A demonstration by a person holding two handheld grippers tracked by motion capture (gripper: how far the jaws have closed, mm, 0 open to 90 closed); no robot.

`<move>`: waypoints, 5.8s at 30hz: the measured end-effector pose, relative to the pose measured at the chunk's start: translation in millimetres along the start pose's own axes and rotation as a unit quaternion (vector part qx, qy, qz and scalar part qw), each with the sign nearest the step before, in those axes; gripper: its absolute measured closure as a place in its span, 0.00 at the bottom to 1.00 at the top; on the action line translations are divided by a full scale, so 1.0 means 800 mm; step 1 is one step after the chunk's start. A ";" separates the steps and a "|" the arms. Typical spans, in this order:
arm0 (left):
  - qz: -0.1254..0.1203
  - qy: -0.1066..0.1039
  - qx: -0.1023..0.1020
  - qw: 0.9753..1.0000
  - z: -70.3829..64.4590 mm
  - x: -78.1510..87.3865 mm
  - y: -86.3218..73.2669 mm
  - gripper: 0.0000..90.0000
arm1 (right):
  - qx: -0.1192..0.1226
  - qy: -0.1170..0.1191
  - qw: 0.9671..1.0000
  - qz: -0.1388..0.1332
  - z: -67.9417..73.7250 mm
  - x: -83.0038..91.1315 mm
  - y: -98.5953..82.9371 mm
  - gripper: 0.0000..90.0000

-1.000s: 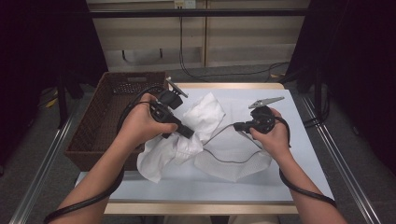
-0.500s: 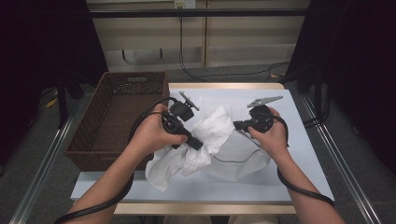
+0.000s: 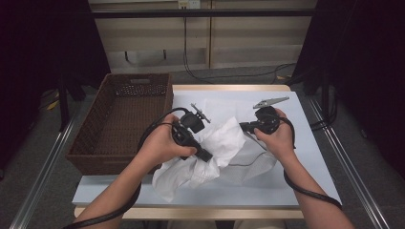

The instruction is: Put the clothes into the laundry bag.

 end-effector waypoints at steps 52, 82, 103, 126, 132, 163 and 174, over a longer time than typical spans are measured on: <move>0.039 0.007 0.032 0.999 0.011 -0.078 0.005 0.79 | 0.013 0.014 1.000 -0.016 0.019 0.019 0.021 1.00; 0.031 0.025 0.058 0.997 0.017 -0.081 0.015 0.79 | 0.022 0.024 0.999 -0.017 0.028 0.021 0.019 1.00; 0.028 0.041 0.087 0.995 0.014 -0.094 0.020 0.78 | 0.025 0.038 0.998 -0.042 0.034 0.032 0.011 1.00; 0.021 0.057 0.101 0.993 0.002 -0.108 0.022 0.78 | 0.040 0.054 0.996 -0.058 0.036 0.042 0.004 1.00; 0.011 0.058 0.106 0.993 0.001 -0.106 0.020 0.78 | 0.042 0.054 0.996 -0.057 0.038 0.039 0.003 1.00; -0.006 0.073 0.128 0.989 0.012 -0.118 0.038 0.78 | 0.040 0.052 0.996 -0.056 0.035 0.041 -0.001 1.00; -0.005 0.076 0.137 0.988 0.015 -0.121 0.040 0.78 | 0.046 0.052 0.996 -0.055 0.037 0.039 -0.003 1.00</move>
Point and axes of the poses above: each handheld gripper's, and its own axes: x roughly backward along the jaws, y roughly out of its top, z roughly to its left, the point moved 3 cm from there along -x, roughly forward along the jaws, and after that the axes turned 8 degrees about -z, right-handed, at the moved point
